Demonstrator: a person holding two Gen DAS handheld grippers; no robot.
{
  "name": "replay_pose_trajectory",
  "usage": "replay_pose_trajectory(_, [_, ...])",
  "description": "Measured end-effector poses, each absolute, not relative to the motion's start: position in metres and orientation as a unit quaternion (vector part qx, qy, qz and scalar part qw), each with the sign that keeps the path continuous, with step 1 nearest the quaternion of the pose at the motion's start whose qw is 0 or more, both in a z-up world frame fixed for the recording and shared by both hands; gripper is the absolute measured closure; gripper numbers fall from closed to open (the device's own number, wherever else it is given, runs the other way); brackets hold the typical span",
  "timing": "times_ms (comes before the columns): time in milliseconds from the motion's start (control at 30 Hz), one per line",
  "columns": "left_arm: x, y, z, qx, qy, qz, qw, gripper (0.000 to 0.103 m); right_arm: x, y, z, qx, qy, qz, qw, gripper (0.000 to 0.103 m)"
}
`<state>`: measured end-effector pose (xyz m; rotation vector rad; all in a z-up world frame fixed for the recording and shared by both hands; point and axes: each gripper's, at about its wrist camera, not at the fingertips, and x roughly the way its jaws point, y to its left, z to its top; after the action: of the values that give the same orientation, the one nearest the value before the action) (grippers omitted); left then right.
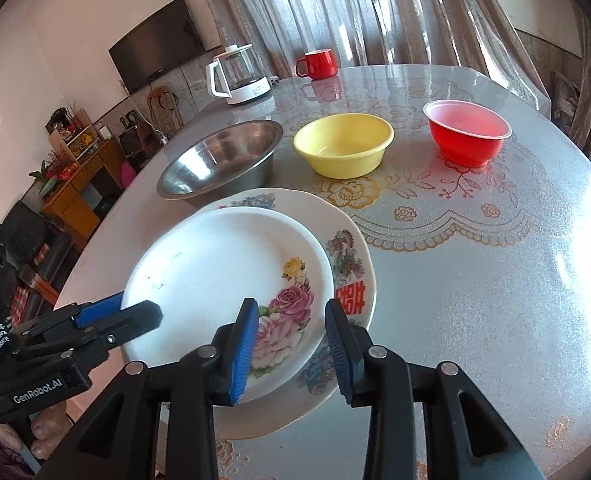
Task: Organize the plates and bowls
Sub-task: 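Lift the pink-rose plate with the left gripper onto the double-happiness plate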
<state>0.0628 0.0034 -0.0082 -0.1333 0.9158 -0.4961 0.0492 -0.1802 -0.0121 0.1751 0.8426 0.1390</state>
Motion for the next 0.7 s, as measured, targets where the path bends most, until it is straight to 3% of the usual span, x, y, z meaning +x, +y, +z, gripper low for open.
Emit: replay_pose_trajectory(700, [0.054,0.0109,-0.002,-0.045,0.422,-0.202,0.883,0.05,0.0489,-0.1766,-0.0138,0.083,0.402,0.073,0.909,0.066])
